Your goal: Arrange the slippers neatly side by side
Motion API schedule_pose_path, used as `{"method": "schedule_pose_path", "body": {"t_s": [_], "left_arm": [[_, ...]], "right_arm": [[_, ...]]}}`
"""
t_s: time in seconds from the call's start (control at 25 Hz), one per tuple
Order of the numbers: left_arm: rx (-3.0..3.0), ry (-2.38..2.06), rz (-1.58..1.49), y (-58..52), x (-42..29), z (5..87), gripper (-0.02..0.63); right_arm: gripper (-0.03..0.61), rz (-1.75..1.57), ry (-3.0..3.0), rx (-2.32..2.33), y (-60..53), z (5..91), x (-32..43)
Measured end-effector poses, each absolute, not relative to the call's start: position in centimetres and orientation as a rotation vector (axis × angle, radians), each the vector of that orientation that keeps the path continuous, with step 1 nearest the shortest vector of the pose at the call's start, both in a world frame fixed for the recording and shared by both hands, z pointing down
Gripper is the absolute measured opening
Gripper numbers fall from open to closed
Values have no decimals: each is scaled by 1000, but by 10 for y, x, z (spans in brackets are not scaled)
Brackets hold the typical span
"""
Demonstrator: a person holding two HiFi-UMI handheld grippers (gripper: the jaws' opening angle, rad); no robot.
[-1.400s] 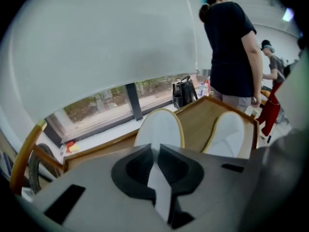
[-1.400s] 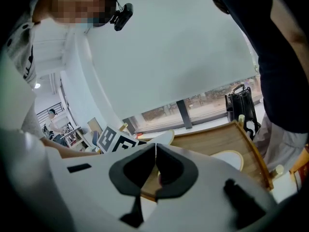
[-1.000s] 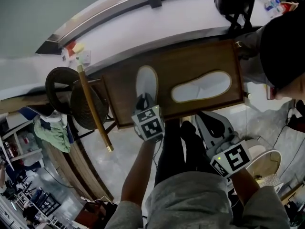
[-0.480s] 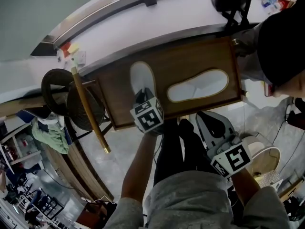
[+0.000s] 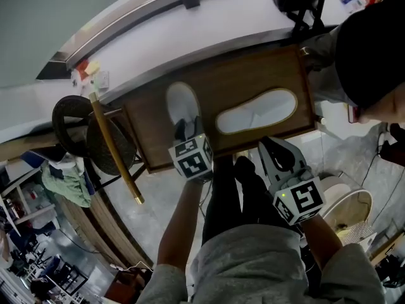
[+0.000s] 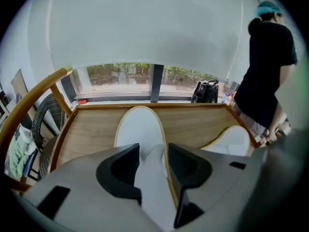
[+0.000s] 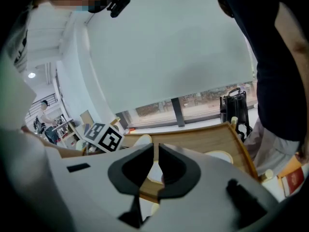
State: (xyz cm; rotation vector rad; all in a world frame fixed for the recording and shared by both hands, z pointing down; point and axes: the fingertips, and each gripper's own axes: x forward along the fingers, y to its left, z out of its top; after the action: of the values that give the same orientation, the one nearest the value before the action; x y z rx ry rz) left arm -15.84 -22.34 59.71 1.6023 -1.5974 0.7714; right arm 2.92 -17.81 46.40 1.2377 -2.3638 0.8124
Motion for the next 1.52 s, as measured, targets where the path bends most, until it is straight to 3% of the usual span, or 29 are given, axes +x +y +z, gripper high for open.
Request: {"method": "schedule_pose_path", "body": {"t_s": [0.24, 0.4, 0.96, 1.44, 1.52], "left_arm": [[1637, -1569, 728, -213, -157, 584, 216], [1670, -1582, 699, -205, -156, 568, 225], [1622, -1687, 639, -164, -183, 530, 225], [1597, -1711, 625, -149, -199, 526, 225], [1595, -1711, 625, -147, -201, 526, 225]], "right_arm": [[44, 964, -2129, 1435, -192, 515, 60], [105, 1126, -1963, 1548, -201, 562, 71], [119, 1569, -1597, 1831, -209, 605, 75], [132, 1435, -1408, 2050, -209, 618, 78], [67, 1397, -1377, 2049, -208, 623, 81]]}}
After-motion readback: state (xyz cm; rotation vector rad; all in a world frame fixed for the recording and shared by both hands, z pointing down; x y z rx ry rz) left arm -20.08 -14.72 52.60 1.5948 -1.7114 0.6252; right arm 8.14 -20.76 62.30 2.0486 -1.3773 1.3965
